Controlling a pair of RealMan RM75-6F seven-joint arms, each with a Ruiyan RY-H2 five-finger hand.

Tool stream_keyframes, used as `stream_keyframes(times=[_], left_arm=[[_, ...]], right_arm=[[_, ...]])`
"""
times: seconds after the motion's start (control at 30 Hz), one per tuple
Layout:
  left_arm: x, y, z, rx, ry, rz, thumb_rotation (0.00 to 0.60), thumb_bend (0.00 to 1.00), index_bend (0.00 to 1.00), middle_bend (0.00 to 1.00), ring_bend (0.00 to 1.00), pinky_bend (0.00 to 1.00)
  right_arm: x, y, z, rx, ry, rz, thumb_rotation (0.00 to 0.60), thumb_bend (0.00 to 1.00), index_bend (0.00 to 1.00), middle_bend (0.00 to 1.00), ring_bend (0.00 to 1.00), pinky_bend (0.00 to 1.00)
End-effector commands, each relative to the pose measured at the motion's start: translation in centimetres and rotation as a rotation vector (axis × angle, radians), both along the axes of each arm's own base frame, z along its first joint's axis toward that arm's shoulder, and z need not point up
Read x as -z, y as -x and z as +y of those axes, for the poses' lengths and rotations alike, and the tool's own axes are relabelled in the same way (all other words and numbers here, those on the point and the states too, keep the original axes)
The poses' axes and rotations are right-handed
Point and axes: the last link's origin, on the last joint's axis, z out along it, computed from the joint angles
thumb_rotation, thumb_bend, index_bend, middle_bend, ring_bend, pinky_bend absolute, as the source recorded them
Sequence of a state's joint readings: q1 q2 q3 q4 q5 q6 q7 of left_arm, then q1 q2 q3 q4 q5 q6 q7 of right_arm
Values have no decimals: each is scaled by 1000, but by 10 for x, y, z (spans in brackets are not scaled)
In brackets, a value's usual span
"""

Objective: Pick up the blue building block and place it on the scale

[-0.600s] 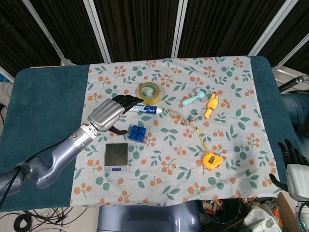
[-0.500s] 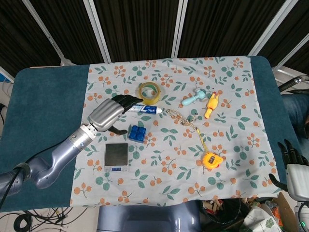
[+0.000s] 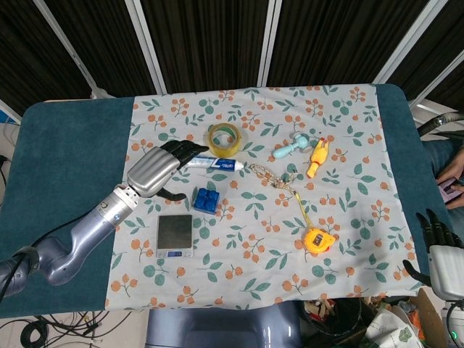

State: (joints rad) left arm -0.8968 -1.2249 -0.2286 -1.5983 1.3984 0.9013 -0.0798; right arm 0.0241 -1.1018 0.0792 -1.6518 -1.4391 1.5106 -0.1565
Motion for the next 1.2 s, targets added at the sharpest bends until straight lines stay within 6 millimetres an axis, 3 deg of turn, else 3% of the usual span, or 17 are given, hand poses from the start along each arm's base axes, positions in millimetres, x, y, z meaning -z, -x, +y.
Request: stream_keyframes(times=[0.03, 0.5, 0.6, 0.67, 0.8, 0.9, 0.97, 1.0, 1.03, 1.2], left_arm=[[1, 1, 0, 1, 0, 7, 600, 9, 109, 161, 116, 209], [-3, 7, -5, -21, -13, 5, 600, 9, 75, 184, 152, 274], [-12, 18, -27, -41, 45, 12, 600, 25, 50, 297, 277, 413], [-17, 29, -46, -77, 104, -15, 600, 45, 54, 437, 364, 500], [-25, 46, -70, -127, 189, -29, 600, 54, 76, 532, 496, 575], [-32, 63, -89, -173, 245, -43, 600, 158, 110, 549, 541, 628], [-36, 74, -99, -196, 259, -64, 600, 288, 158, 593, 596, 686], [-38, 83, -107, -210, 260, -77, 600, 347, 176, 615, 623, 709], [-39, 105, -120, -211, 228, 4, 600, 400, 190, 645, 653, 727], [-30, 133, -140, -162, 99, 177, 600, 460, 195, 742, 740, 746]], right_arm=[[-1, 0, 0, 1, 1, -2, 600, 131, 22, 0, 121, 236], [-1, 1, 1, 3, 2, -1, 600, 133, 22, 0, 121, 235], [-1, 1, 1, 9, -1, -1, 600, 133, 22, 0, 121, 236], [-1, 1, 0, 7, -4, -7, 600, 134, 22, 0, 121, 236], [-1, 1, 1, 2, -4, -6, 600, 134, 22, 0, 121, 236], [-2, 1, 1, 4, -2, -7, 600, 133, 22, 0, 121, 236], [-2, 1, 2, 5, -2, -8, 600, 133, 22, 0, 121, 236], [-2, 1, 2, 5, -2, -9, 600, 133, 22, 0, 121, 236], [-1, 0, 2, 2, -5, -8, 600, 133, 21, 0, 121, 236], [0, -2, 2, -5, -2, -8, 600, 134, 21, 0, 121, 236]])
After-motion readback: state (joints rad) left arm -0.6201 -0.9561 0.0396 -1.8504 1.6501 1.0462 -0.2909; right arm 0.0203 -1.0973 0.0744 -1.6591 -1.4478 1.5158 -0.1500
